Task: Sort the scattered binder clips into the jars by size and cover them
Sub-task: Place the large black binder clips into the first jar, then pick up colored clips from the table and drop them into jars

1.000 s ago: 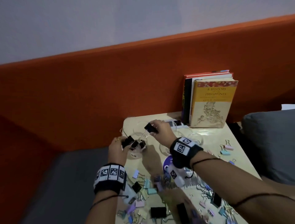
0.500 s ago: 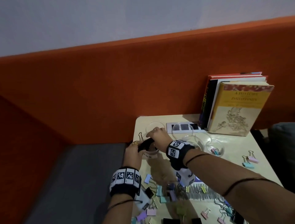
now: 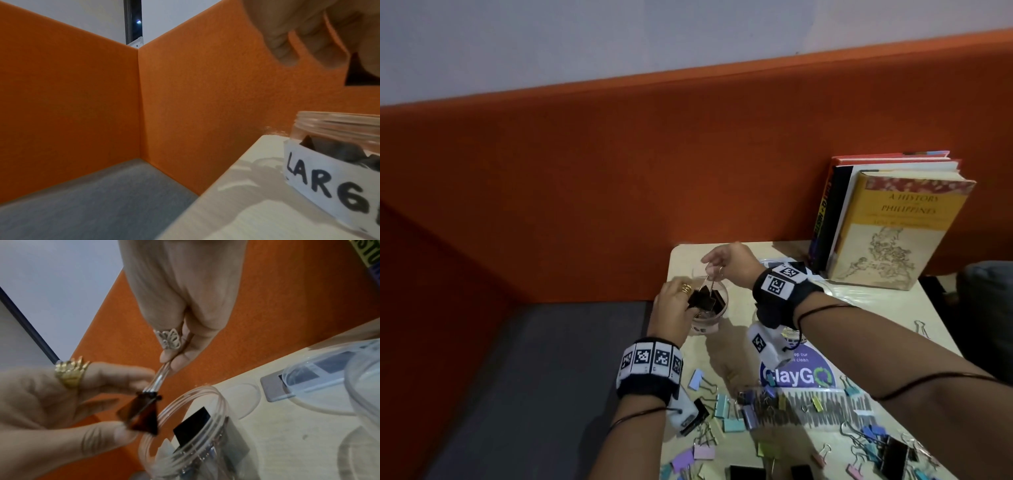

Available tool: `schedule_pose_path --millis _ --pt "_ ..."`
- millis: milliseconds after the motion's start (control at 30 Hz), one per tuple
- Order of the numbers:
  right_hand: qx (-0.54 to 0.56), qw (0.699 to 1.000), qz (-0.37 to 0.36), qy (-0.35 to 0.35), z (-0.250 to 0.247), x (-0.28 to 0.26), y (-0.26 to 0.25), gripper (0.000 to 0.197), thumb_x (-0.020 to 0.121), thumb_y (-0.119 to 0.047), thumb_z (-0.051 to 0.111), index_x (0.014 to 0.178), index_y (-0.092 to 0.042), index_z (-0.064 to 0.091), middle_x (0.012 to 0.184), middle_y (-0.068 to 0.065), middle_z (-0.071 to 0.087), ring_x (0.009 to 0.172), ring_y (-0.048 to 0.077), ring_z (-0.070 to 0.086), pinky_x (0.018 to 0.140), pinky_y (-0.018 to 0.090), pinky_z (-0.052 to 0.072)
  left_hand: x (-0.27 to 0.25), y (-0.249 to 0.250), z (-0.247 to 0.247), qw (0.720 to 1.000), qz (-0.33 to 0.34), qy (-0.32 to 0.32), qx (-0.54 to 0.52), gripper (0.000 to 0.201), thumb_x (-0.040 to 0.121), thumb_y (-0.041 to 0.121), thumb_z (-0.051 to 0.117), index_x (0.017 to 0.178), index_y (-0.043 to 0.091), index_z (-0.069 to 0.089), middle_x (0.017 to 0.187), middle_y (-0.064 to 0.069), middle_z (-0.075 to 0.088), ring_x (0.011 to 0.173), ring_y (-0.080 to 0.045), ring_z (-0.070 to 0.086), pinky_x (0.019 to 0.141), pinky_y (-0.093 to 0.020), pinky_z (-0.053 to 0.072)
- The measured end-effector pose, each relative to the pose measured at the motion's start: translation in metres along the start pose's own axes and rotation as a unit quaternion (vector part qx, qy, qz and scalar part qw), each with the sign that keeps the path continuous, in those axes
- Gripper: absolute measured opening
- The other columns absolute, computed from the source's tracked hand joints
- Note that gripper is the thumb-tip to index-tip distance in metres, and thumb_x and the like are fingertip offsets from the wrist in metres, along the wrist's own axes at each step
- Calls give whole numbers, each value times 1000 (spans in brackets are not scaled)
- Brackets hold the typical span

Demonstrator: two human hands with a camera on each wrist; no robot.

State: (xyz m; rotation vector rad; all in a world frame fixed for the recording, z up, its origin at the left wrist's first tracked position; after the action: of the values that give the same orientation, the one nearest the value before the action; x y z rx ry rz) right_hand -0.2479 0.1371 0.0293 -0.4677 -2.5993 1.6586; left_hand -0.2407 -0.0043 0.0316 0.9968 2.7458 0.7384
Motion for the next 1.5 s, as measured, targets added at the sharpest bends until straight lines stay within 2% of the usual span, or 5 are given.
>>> schedule_pose_path --millis 167,367,767,1100,1500 --pt "-90 990 -90 64 -6 -1 -18 19 80 8 60 93 -1 70 84 19 72 74 20 66 68 15 51 0 -18 27 985 -147 -59 -69 120 53 43 86 147 13 18 156 0 7 142 -30 17 112 -42 28" --pt "-264 955 -108 -81 44 3 -7 20 76 7 60 89 -2 71 85 15 74 80 26 68 78 26 51 12 -42 54 963 -192 -7 -186 144 47 29 89 138 46 -22 117 -8 61 103 -27 62 85 -42 54" --pt "-549 805 -143 -171 64 -13 5 18 85 -3 52 96 -1 67 100 17 65 95 33 59 72 37 47 12 -40 80 980 -159 -29 -115 107 38 66 71 128 13 51 112 17 65 103 -5 61 89 -19 48" --pt "-311 924 -222 10 7 -61 -1 21 81 -3 62 102 -6 67 99 13 68 94 31 59 85 40 48 -10 -12 62 984 -101 -35 -143 129 55 36 86 148 36 -4 156 6 19 140 -22 27 113 -45 28" --pt "-330 935 -65 -115 53 -170 102 33 88 -16 55 121 -17 57 126 5 54 114 25 51 91 34 45 -101 8 100 987 -65 -143 -21 37 83 8 64 115 25 62 126 5 38 118 -15 45 100 -31 44"
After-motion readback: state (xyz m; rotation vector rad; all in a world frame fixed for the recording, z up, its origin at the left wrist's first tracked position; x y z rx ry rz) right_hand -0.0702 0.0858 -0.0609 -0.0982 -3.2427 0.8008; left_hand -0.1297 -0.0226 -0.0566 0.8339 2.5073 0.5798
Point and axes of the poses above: each hand's wrist, its own x-axis towards the middle knuckle, its own z-axis out of the palm, y = z × x, the point moved 9 cm from there along x, towards the middle knuckle
